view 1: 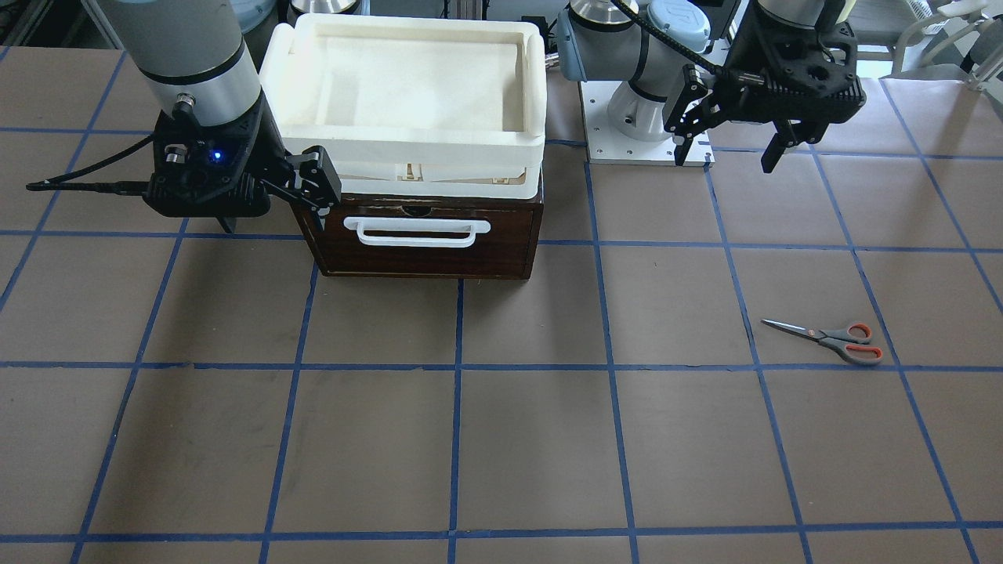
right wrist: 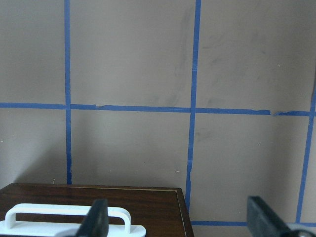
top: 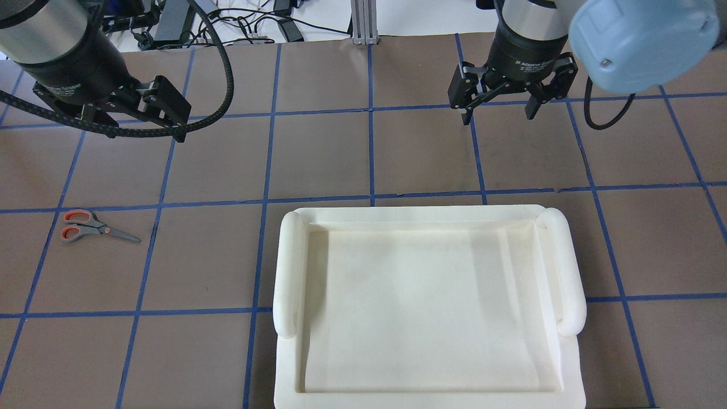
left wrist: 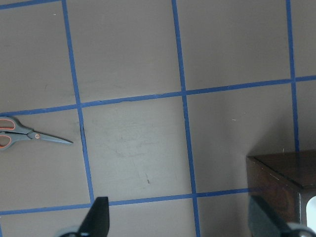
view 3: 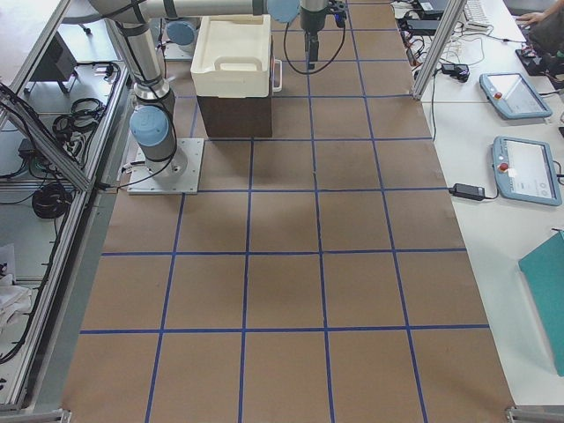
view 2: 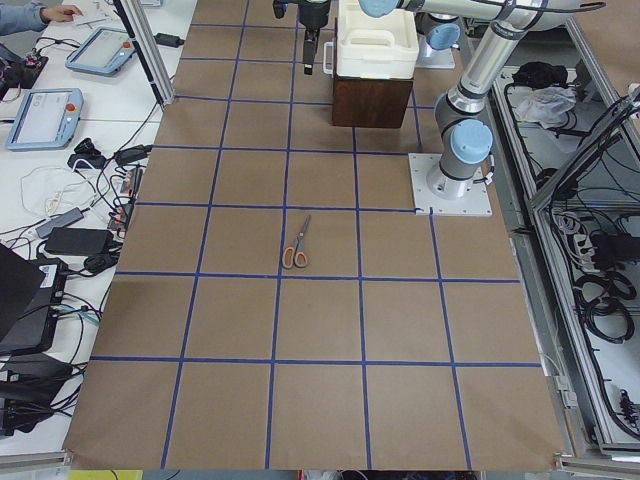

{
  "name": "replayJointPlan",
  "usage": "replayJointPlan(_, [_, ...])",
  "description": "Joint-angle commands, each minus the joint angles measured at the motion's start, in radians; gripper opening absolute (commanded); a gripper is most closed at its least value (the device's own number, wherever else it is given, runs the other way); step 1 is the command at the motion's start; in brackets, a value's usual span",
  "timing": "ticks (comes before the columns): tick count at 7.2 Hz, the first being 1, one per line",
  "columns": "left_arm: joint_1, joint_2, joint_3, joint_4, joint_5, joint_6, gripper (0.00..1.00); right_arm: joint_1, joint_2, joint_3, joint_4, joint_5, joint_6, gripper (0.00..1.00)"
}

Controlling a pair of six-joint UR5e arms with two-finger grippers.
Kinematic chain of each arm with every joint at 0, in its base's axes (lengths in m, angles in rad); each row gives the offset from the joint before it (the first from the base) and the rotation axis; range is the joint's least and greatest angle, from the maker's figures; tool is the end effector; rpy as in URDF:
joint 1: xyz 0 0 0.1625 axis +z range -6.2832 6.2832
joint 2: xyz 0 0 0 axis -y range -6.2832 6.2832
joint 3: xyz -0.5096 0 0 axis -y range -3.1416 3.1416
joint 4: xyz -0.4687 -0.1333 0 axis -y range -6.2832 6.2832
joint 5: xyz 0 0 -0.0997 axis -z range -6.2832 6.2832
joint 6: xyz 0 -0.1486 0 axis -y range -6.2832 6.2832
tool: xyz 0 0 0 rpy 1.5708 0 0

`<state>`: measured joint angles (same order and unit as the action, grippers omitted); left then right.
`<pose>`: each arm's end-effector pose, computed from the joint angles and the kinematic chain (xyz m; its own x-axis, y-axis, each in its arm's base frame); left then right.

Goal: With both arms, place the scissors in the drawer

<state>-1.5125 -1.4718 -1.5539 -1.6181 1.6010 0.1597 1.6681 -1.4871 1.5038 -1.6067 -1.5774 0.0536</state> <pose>-0.0980 -0.5314 0.5825 -0.9943 0.0988 -0.0406 0.1013 0.9929 -0.0629 0.1913 -0.5980 0.5158 -0.9990 -0.0436 0.0056 -0.0437 0.9989 -0.0195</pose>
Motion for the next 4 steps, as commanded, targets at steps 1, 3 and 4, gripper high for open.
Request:
replayJointPlan(1, [0.000, -0.002, -0.002, 0.000, 0.002, -0.006, 1.00, 0.001, 0.001, 0.001, -0.001, -0.003, -0.009, 1.00])
replayJointPlan(3, [0.000, 0.002, -0.031, 0.007, -0.003, 0.000, 1.00, -0.004, 0.001, -0.001, -0.016, 0.000, -0.011, 1.00])
replayJointPlan(4, [0.000, 0.007, -0.038, 0.006, -0.001, 0.009, 1.00, -0.004, 0.008, 0.003, -0.006, -0.003, -0.011, 1.00])
